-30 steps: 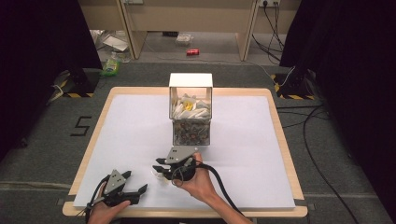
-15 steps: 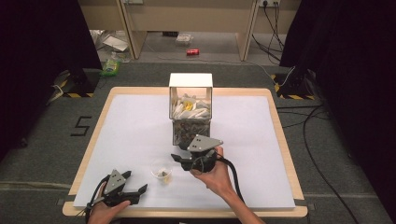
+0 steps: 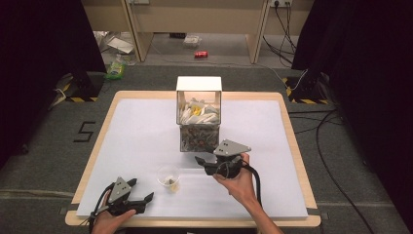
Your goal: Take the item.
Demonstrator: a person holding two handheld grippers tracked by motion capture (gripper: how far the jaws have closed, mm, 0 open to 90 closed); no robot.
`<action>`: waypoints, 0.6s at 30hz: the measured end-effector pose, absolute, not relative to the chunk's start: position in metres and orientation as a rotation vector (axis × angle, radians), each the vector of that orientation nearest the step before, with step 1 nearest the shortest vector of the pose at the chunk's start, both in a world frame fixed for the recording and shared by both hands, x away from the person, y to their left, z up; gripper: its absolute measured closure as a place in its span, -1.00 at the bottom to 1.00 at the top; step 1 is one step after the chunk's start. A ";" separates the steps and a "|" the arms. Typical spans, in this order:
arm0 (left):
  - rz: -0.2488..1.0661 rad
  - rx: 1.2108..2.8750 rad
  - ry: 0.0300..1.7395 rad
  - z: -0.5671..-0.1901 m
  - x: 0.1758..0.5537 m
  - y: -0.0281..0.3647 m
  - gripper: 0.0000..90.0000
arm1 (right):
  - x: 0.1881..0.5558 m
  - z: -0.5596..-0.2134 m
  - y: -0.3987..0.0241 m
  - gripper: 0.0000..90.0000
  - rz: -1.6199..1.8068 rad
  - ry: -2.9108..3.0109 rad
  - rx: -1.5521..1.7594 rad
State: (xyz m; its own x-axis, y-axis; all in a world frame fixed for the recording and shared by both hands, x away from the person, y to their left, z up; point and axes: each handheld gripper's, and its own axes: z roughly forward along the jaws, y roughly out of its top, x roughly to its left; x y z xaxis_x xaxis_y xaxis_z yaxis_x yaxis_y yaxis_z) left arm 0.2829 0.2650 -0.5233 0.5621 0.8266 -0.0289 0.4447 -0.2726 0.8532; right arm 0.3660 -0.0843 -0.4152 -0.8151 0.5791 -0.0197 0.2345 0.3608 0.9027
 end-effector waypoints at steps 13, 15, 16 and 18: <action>0.542 1.910 1.028 -0.523 0.283 0.265 -0.66 | 0.372 -0.426 -0.119 0.03 1.404 2.228 0.834; 0.542 1.910 1.028 -0.523 0.283 0.265 -0.66 | 0.373 -0.428 -0.123 0.03 1.400 2.220 0.853; 0.542 1.910 1.029 -0.523 0.283 0.265 -0.66 | 0.374 -0.428 -0.125 0.02 1.397 2.216 0.861; 0.541 1.909 1.029 -0.523 0.283 0.265 -0.66 | 0.374 -0.430 -0.129 0.01 1.391 2.210 0.875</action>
State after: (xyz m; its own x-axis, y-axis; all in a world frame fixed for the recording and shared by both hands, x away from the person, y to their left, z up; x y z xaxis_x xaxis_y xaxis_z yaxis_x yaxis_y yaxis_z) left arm 0.2830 0.2652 -0.5232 0.5628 0.8261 -0.0281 0.4448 -0.2741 0.8526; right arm 0.3745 -0.1287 -0.4300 -0.7316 0.6817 0.0059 0.3002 0.3144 0.9006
